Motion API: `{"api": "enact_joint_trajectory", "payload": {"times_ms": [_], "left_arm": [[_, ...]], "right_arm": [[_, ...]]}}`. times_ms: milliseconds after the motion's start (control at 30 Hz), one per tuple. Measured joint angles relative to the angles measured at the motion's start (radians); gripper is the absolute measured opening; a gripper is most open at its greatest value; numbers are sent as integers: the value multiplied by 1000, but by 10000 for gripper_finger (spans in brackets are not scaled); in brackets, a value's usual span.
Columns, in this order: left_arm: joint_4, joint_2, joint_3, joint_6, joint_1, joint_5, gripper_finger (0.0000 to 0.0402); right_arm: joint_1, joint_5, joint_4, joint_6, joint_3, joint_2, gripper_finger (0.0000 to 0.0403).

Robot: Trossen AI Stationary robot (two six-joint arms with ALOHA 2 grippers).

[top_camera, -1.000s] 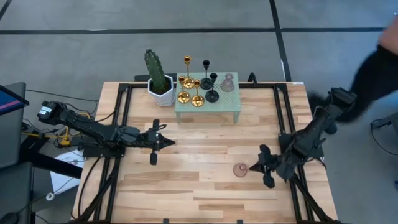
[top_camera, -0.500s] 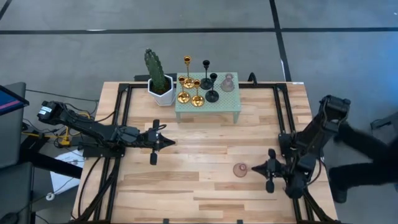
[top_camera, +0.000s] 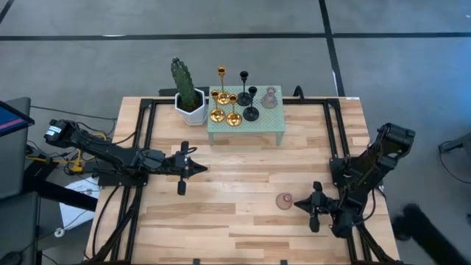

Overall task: Pick & Place candle stick holders
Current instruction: Put the pink glass candle holder on the shelf

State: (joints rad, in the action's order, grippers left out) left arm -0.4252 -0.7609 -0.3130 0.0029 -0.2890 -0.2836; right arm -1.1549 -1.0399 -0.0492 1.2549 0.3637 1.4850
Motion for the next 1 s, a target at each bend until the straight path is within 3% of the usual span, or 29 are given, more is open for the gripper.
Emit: {"api": "enact_joint_trajectory", "payload": {"times_ms": [133,267,767,1000], "left_arm": [[0,0,0,0,0,0,8],[-2,0,0,0,0,0,8],[-2,0,0,-8,0,0,8],[-2,0,0,-8,0,0,8]], "right_arm": [[1,10,-8,7,0,-13,2],[20,9,-8,-5,0,-27,29],[110,21,-48,-103,0,-26,232],[163,22,-133,-187,0,-26,248]]}}
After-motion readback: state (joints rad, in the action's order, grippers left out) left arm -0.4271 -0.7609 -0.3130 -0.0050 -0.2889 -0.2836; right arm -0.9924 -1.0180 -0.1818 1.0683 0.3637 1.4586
